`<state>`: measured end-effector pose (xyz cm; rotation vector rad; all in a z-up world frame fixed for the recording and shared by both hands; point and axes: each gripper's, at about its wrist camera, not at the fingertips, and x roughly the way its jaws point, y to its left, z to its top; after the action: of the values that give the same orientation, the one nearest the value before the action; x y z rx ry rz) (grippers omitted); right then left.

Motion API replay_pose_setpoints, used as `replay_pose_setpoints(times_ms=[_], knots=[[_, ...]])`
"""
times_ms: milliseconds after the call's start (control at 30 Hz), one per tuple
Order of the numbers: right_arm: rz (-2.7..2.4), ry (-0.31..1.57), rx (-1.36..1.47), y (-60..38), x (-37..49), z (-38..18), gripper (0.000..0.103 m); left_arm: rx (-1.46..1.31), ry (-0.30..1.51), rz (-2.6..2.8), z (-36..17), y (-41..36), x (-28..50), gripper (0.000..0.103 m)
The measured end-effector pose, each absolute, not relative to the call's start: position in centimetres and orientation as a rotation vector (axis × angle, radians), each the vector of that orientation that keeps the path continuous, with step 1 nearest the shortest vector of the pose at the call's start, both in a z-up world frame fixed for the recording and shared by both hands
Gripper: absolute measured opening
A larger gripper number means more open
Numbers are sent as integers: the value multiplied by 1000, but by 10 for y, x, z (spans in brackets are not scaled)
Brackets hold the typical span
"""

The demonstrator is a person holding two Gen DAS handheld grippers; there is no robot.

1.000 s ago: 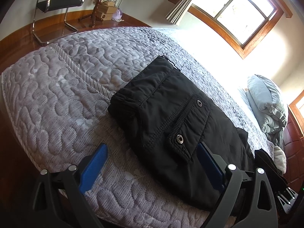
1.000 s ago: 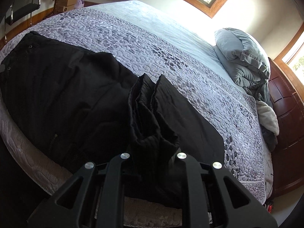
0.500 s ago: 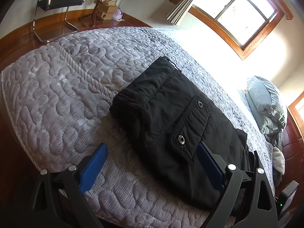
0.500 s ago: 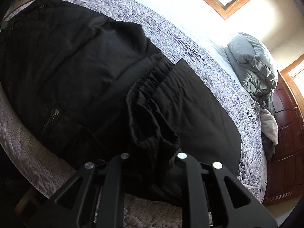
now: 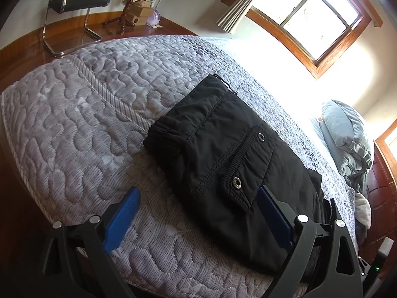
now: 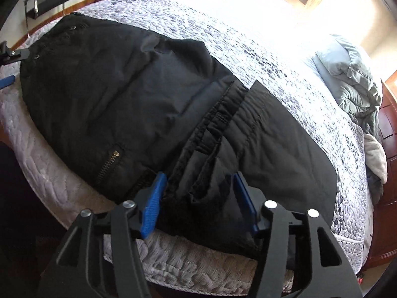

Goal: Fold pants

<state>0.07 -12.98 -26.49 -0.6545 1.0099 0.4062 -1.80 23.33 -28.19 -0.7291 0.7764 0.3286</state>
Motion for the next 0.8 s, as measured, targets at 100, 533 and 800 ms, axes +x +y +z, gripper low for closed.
replay_pose_setpoints(times_ms=[100,533,800], knots=[[426,970,-664,-122,-5,-246,63,-727,775,324,-281,232,-18,95],[423,889,-703,-104,-1,-171,74,-746,789,304,-282,240,-19,95],[582,796,-862,-75,23,-142,80,-794,789,314,-276,248,-22,95]])
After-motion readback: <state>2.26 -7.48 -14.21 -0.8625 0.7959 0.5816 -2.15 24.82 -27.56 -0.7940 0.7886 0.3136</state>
